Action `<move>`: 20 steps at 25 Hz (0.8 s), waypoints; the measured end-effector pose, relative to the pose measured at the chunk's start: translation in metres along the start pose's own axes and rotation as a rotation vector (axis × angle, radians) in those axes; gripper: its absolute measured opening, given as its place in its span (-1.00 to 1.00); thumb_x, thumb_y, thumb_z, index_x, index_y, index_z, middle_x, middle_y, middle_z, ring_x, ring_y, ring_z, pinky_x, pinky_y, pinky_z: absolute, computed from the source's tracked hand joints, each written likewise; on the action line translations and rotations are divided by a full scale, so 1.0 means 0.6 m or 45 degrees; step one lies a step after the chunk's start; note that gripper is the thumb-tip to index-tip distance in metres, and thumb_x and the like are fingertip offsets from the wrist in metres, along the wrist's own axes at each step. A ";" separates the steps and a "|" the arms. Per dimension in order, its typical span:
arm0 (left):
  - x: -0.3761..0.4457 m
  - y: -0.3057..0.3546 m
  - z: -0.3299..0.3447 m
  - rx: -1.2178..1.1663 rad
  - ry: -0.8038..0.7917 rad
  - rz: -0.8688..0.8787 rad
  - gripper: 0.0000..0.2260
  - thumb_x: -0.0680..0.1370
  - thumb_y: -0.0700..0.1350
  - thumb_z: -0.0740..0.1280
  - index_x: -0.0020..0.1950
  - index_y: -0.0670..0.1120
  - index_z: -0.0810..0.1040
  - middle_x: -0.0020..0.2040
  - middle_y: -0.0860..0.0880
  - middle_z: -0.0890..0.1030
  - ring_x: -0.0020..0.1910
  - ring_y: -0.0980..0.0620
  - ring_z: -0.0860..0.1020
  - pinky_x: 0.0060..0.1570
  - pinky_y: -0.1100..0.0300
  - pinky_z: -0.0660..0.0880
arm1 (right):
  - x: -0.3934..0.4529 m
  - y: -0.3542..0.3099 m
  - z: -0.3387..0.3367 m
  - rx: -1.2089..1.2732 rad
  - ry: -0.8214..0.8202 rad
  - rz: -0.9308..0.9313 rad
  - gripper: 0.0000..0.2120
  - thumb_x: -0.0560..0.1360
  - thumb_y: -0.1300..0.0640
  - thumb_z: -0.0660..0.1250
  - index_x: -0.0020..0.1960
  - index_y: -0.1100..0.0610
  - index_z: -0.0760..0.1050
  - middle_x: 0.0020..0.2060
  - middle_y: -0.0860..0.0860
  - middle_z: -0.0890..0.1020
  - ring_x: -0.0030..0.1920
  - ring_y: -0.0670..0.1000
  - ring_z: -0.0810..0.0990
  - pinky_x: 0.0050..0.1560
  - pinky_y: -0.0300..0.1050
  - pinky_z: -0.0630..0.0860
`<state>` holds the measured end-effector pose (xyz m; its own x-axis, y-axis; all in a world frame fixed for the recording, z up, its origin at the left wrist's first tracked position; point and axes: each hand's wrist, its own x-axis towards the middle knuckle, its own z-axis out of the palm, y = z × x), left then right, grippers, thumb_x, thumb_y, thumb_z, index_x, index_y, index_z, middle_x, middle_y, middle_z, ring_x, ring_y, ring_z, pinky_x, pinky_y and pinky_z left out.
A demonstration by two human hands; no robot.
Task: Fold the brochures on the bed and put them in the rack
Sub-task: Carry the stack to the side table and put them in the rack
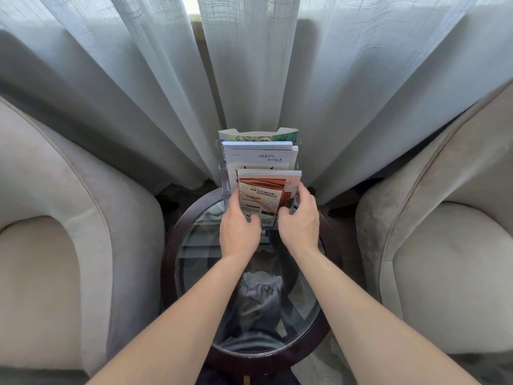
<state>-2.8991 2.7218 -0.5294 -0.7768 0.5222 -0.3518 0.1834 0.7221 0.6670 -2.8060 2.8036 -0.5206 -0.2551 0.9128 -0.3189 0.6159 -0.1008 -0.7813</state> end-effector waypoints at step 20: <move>-0.009 0.004 0.008 -0.243 0.103 -0.048 -0.52 0.53 -0.17 0.33 0.42 0.07 0.33 0.36 0.10 0.44 0.25 0.18 0.40 0.16 0.23 0.34 | -0.018 -0.005 0.016 -0.157 0.083 -0.051 -0.72 0.49 -0.05 0.39 0.19 -0.08 0.54 -0.13 -0.16 0.60 -0.08 -0.08 0.59 -0.08 -0.01 0.60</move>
<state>-2.8919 2.7227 -0.5292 -0.8285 0.4524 -0.3301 0.0416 0.6376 0.7693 -2.8120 2.7900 -0.5201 -0.2352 0.9392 -0.2502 0.6940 -0.0180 -0.7197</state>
